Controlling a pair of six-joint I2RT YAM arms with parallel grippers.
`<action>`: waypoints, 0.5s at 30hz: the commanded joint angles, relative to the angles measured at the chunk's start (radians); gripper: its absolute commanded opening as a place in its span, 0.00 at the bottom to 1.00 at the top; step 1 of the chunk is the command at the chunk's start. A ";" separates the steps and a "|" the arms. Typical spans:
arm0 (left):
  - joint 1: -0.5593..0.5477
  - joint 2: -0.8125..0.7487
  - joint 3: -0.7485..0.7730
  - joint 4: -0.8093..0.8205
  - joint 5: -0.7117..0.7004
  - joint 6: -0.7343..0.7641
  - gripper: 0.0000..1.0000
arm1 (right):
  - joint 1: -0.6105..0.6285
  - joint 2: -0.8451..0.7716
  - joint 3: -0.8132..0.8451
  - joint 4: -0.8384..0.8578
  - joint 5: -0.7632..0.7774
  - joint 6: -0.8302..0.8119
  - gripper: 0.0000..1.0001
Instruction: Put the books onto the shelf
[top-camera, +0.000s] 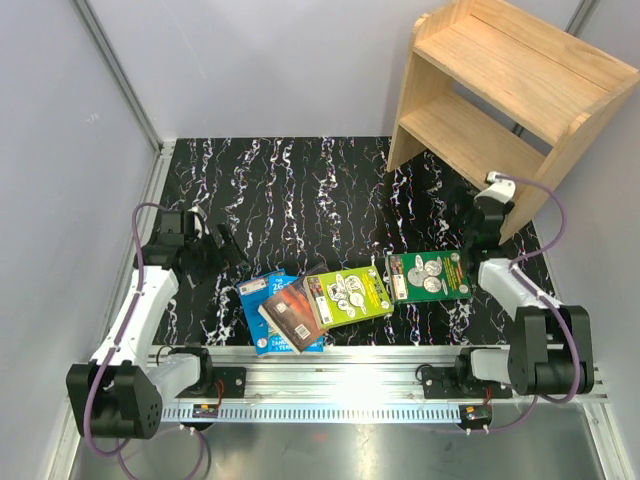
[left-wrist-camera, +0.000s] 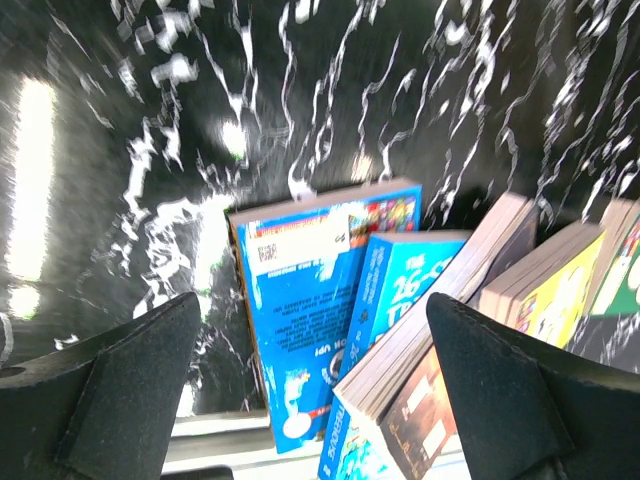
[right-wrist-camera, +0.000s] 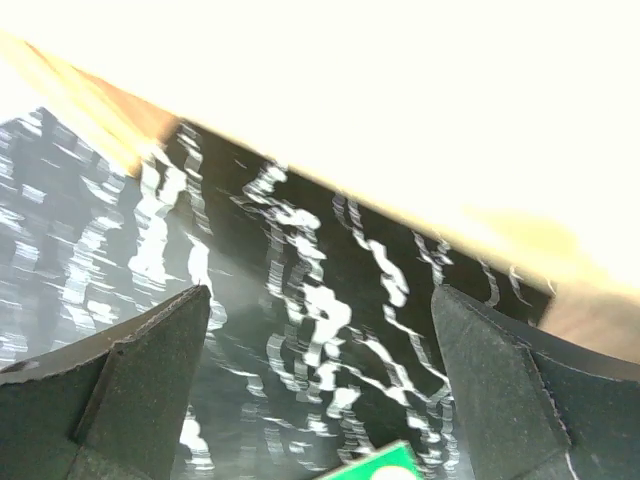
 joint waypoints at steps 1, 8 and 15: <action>0.000 -0.021 -0.003 0.033 0.062 0.013 0.99 | 0.003 -0.058 0.121 -0.345 -0.089 0.150 1.00; -0.018 -0.009 -0.014 0.038 0.068 0.014 0.99 | 0.127 -0.308 0.154 -0.567 -0.177 0.344 1.00; -0.049 -0.029 -0.017 0.041 0.042 0.005 0.99 | 0.123 -0.427 -0.058 -0.595 -0.636 0.941 1.00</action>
